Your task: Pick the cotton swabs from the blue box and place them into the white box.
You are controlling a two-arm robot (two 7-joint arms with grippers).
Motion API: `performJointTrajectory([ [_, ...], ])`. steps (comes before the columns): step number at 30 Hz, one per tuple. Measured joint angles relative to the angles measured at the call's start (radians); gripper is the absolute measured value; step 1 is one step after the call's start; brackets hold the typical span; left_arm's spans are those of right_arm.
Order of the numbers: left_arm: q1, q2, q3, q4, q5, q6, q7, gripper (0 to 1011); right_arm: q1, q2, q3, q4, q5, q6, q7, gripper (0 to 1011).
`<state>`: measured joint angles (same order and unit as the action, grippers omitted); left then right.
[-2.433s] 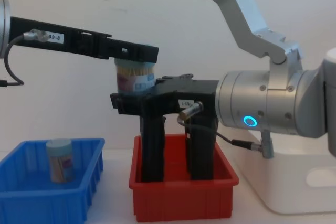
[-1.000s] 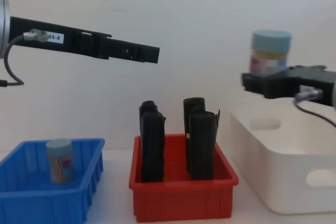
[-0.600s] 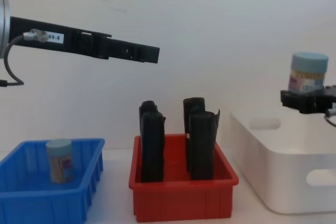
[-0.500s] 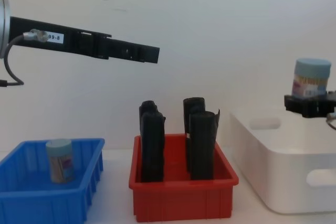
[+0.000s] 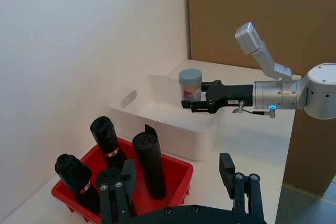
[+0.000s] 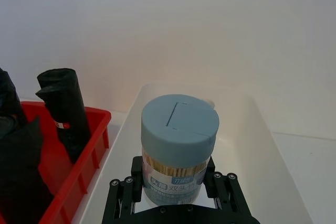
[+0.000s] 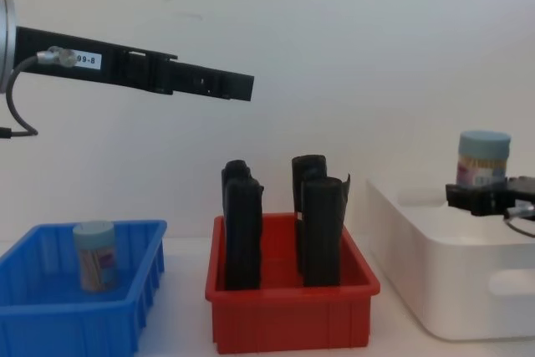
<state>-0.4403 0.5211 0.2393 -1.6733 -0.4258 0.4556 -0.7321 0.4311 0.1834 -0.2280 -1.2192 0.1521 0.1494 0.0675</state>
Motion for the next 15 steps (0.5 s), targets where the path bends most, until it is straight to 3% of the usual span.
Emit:
performJointTrajectory([
  [10, 0.0, 0.0, 0.0, 0.0, 0.0, 0.0, 0.0, 1004, 0.084, -0.028, -0.01, 0.162, -0.039, -0.021, 0.029, 657],
  [15, 0.0, 0.0, 0.0, 0.0, 0.0, 0.0, 0.0, 1004, 0.119, -0.039, -0.012, 0.228, -0.053, -0.032, 0.037, 814],
])
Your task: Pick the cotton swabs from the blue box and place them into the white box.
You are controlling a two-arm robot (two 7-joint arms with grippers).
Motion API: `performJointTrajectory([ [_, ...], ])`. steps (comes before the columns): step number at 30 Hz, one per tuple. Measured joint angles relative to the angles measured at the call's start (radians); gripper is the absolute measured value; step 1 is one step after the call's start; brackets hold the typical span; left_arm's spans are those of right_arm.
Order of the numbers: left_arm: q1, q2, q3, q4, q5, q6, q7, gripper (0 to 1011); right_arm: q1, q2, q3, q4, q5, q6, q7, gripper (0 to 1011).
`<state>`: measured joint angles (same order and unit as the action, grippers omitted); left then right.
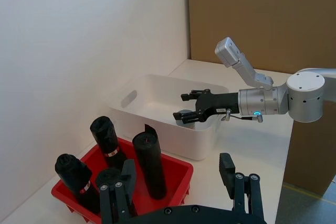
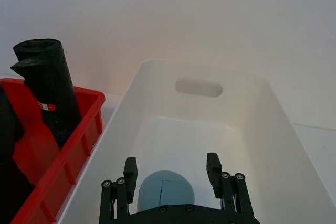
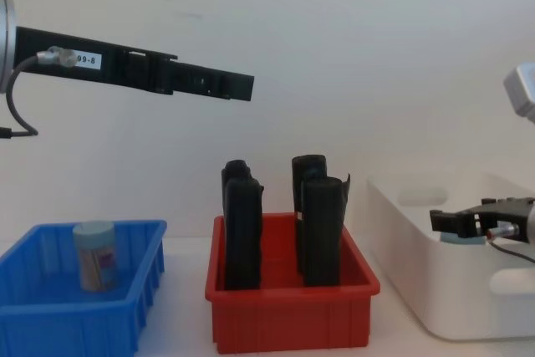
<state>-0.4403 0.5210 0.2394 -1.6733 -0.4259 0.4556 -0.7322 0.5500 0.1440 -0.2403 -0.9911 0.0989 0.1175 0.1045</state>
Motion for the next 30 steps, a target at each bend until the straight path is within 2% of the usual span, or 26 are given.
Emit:
performJointTrajectory([
  [8, 0.0, 0.0, 0.0, 0.0, 0.0, 0.0, 0.0, 1004, 0.028, -0.009, -0.001, 0.052, -0.011, -0.016, 0.006, 1001],
  [16, 0.0, 0.0, 0.0, 0.0, 0.0, 0.0, 0.0, 1004, 0.032, -0.011, 0.003, 0.055, -0.011, -0.038, 0.006, 1001],
  [22, 0.0, 0.0, 0.0, 0.0, 0.0, 0.0, 0.0, 1004, 0.013, -0.004, 0.009, 0.01, 0.003, -0.066, -0.001, 1001],
  [30, 0.0, 0.0, 0.0, 0.0, 0.0, 0.0, 0.0, 1004, -0.042, 0.014, 0.022, -0.106, 0.029, -0.098, -0.019, 1001],
])
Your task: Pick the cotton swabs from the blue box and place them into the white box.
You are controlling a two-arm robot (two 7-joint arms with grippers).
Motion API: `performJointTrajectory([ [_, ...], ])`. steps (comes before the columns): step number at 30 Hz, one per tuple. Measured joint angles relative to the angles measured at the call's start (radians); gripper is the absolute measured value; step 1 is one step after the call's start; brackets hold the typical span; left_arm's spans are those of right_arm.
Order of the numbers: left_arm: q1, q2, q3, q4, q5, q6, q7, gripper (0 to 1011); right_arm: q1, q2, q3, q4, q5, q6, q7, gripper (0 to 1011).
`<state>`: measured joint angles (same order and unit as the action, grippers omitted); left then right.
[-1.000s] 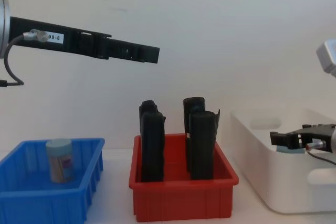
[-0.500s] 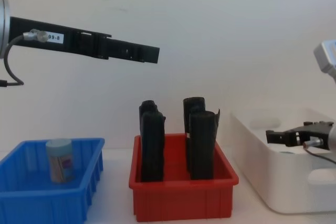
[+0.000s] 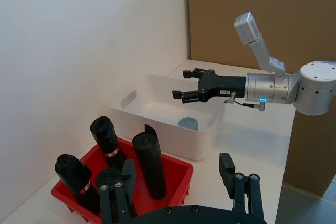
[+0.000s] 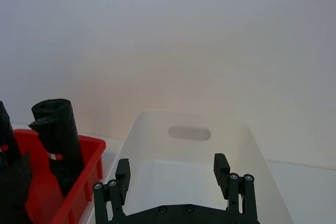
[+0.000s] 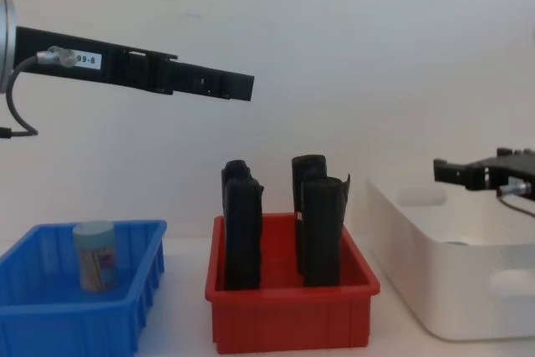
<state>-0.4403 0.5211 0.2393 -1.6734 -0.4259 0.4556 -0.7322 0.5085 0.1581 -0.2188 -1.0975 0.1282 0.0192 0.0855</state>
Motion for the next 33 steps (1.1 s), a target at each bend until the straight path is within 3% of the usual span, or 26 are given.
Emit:
performJointTrajectory([
  [6, 0.0, 0.0, 0.0, 0.0, 0.0, 0.0, 0.0, 1004, -0.034, 0.013, 0.008, -0.073, 0.017, -0.01, -0.01, 1001],
  [17, 0.011, -0.007, 0.011, 0.002, 0.01, -0.022, 0.036, 1004, -0.066, 0.023, 0.007, -0.111, 0.026, -0.01, -0.01, 1001],
  [33, 0.072, -0.049, 0.076, 0.017, 0.078, -0.155, 0.253, 1004, -0.208, 0.072, 0.003, -0.284, 0.067, -0.001, -0.013, 1001],
])
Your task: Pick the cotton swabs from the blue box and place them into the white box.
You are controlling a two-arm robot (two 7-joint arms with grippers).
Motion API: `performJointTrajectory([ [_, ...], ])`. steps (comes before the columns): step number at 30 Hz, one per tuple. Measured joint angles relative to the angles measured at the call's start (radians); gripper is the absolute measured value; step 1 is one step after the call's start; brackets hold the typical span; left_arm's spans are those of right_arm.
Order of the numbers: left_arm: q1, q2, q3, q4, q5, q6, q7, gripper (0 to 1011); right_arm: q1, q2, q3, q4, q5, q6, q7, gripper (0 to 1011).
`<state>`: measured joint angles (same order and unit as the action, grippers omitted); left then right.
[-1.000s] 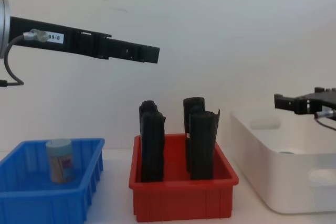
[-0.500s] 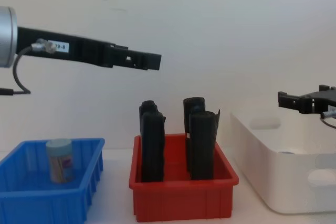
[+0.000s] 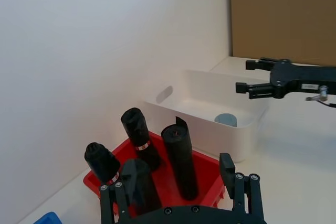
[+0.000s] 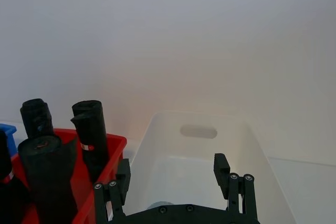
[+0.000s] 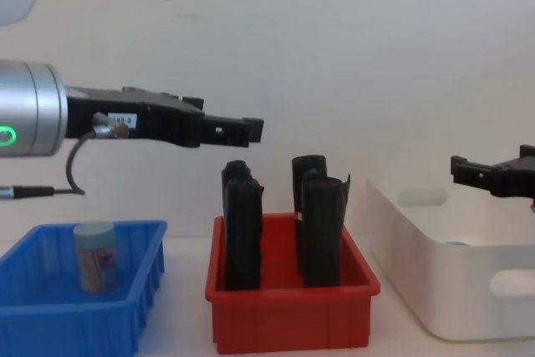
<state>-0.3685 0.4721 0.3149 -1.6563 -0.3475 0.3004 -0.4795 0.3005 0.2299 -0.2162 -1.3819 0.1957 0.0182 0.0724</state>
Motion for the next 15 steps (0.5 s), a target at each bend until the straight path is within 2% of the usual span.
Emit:
performJointTrajectory([
  [15, 0.053, -0.037, 0.057, 0.013, 0.06, -0.117, 0.192, 1004, -0.156, 0.053, -0.005, -0.192, 0.046, 0.008, -0.003, 1001],
])
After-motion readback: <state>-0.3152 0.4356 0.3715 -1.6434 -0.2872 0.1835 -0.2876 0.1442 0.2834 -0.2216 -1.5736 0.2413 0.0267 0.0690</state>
